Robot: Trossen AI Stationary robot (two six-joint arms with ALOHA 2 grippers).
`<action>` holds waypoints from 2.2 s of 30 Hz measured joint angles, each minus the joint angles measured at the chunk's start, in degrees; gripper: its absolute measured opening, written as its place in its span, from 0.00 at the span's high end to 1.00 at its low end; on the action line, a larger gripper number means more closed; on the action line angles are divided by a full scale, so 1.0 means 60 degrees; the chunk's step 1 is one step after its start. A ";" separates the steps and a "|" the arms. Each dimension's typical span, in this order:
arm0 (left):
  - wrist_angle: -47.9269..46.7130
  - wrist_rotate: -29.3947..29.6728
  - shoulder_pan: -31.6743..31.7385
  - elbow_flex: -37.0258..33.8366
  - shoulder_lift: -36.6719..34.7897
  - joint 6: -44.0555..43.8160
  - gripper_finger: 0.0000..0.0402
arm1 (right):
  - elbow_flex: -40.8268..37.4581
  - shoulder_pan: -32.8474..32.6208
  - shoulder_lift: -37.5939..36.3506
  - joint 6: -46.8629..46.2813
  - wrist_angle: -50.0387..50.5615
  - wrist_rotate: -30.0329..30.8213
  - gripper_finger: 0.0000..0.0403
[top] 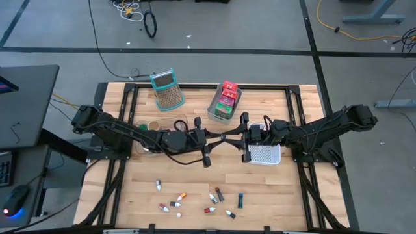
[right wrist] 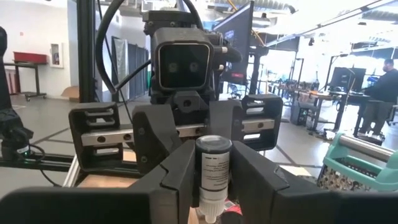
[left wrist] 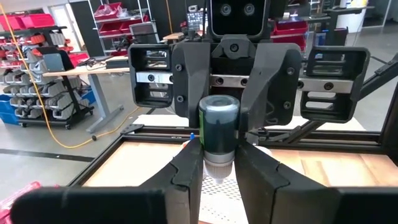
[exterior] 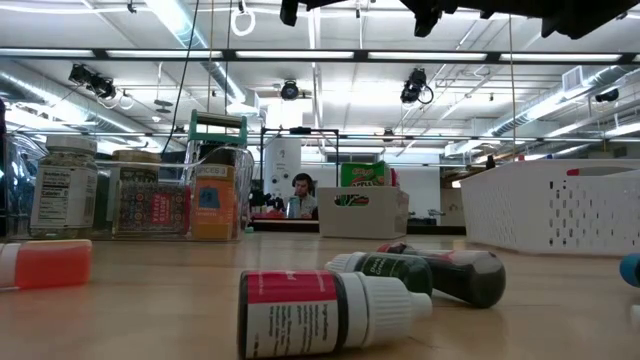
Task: Pick & Place Kitchen Items
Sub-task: Put the green food coloring bottle into the white bin
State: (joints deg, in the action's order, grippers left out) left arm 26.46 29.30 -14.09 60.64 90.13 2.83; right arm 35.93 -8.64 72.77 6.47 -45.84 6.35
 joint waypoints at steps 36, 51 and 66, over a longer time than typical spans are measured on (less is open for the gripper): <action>-0.0226 0.1017 -0.0077 0.0000 0.0000 0.0608 0.56 | -0.0002 0.0000 -0.0583 0.0002 0.1393 0.0330 0.77; -0.3221 0.3303 -0.0703 -0.0004 -0.0047 -0.0762 0.52 | -0.0002 -0.0004 -0.3606 -0.3992 1.0832 0.1523 0.77; -0.4425 0.2927 -0.0685 -0.0004 -0.0047 -0.1913 0.52 | -0.0599 0.0000 -0.2936 -0.6680 1.3752 0.1534 0.72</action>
State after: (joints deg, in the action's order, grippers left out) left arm -0.09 46.86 -18.20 60.62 89.84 -8.65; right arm 32.34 -8.64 55.16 -33.61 36.67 15.55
